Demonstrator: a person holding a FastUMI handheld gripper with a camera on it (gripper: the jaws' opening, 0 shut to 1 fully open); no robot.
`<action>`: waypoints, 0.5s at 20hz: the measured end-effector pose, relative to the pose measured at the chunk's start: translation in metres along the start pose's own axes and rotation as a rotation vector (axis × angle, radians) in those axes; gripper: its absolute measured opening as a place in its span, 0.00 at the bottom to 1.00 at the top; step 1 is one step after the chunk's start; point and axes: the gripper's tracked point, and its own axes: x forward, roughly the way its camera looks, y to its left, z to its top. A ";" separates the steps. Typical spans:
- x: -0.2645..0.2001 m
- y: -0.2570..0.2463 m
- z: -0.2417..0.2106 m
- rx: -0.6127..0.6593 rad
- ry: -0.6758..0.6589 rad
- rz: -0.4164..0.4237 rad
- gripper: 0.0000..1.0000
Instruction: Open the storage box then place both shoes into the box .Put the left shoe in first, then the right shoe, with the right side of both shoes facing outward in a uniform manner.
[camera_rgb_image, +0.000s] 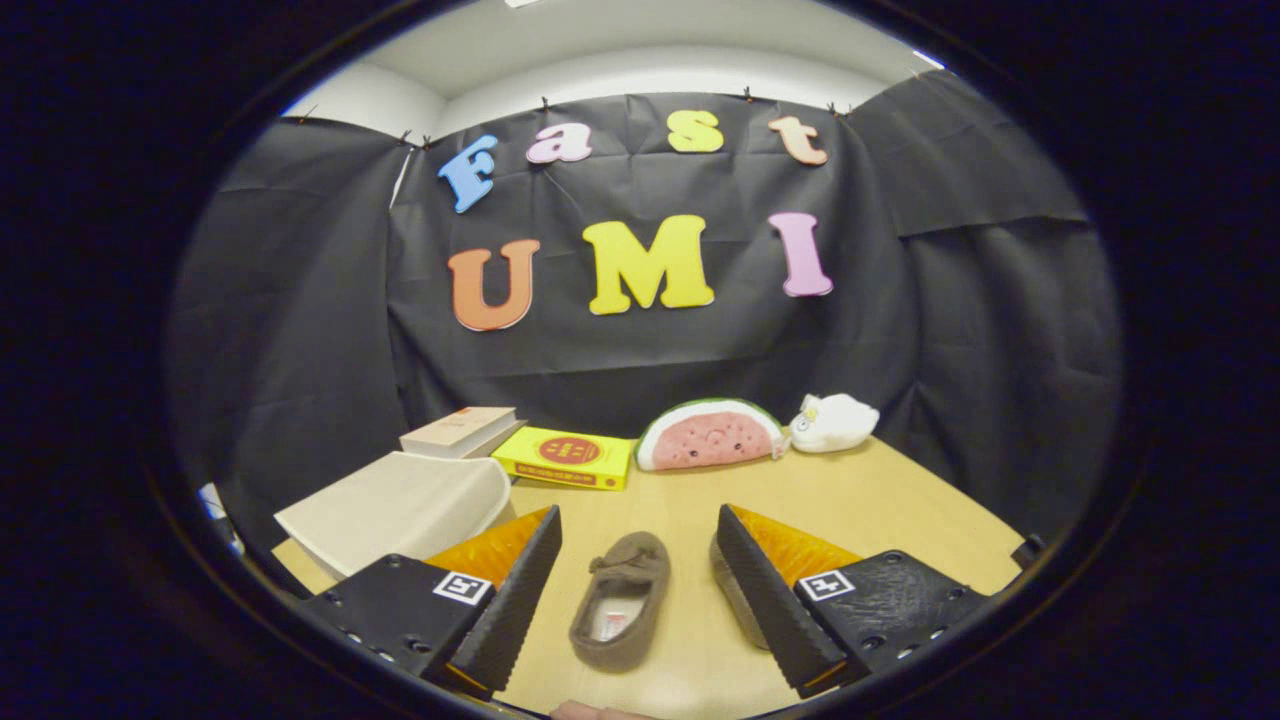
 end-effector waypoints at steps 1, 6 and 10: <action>0.007 0.008 -0.001 0.022 0.015 0.042 0.95; 0.032 0.026 -0.012 0.097 0.094 0.151 0.95; 0.036 0.038 -0.020 0.166 0.161 0.224 0.95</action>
